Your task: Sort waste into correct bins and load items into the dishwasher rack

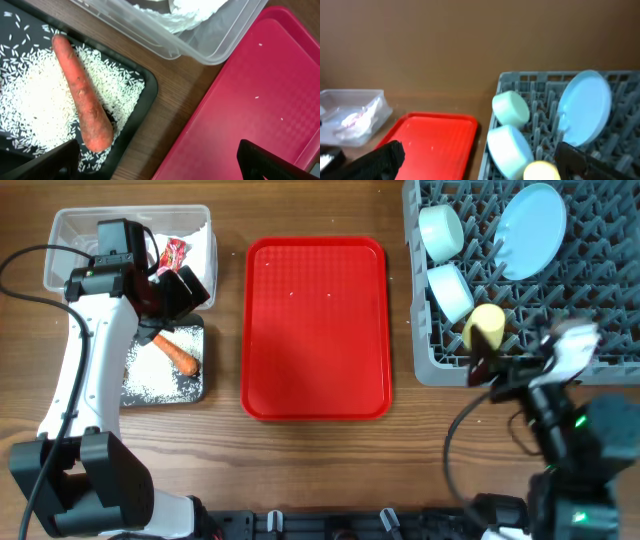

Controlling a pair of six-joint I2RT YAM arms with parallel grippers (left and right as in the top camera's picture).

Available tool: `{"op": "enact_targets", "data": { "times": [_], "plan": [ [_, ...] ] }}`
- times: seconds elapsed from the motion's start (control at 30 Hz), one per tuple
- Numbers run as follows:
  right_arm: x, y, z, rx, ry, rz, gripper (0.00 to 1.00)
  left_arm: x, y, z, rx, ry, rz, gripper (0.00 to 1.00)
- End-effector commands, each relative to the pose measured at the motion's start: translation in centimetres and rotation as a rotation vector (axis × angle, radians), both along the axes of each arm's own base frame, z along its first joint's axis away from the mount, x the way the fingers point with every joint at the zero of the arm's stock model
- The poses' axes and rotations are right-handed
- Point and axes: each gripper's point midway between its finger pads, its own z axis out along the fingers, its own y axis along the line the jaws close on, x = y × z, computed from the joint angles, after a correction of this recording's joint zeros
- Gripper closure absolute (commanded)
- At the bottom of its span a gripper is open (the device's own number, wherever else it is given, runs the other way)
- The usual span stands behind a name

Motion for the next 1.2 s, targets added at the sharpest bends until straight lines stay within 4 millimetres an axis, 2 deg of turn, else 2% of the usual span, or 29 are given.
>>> {"op": "enact_targets", "data": {
  "times": [0.0, 0.13, 0.27, 0.57, 0.77, 1.17],
  "plan": [
    [-1.2, -1.5, -3.4, 0.028, -0.028, -0.117, 0.0, 0.1, 0.2, 0.1, 0.006, -0.005, 0.014, 0.0],
    [-1.9, -2.6, -6.9, 0.068, -0.047, -0.191, 0.0, 0.1, 0.2, 0.1, 0.006, -0.005, 0.014, 0.0],
    [-1.8, -2.6, -8.7, 0.096, -0.11, -0.19, 0.0, 0.1, 0.2, 0.1, 0.006, -0.005, 0.014, 0.0],
    [-1.2, -2.7, -9.2, 0.116, -0.233, -0.191, 0.0, 0.1, 0.2, 0.1, 0.006, -0.005, 0.014, 0.0],
    [-1.0, -2.9, -11.8, 0.118, -0.139, -0.205, 0.0, 0.1, 0.2, 0.1, 0.006, -0.005, 0.014, 0.0],
    [-1.0, -2.9, -12.0, 0.117, -0.13, -0.207, 0.0, 0.1, 0.2, 0.1, 0.006, -0.005, 0.014, 0.0]
  ]
}}
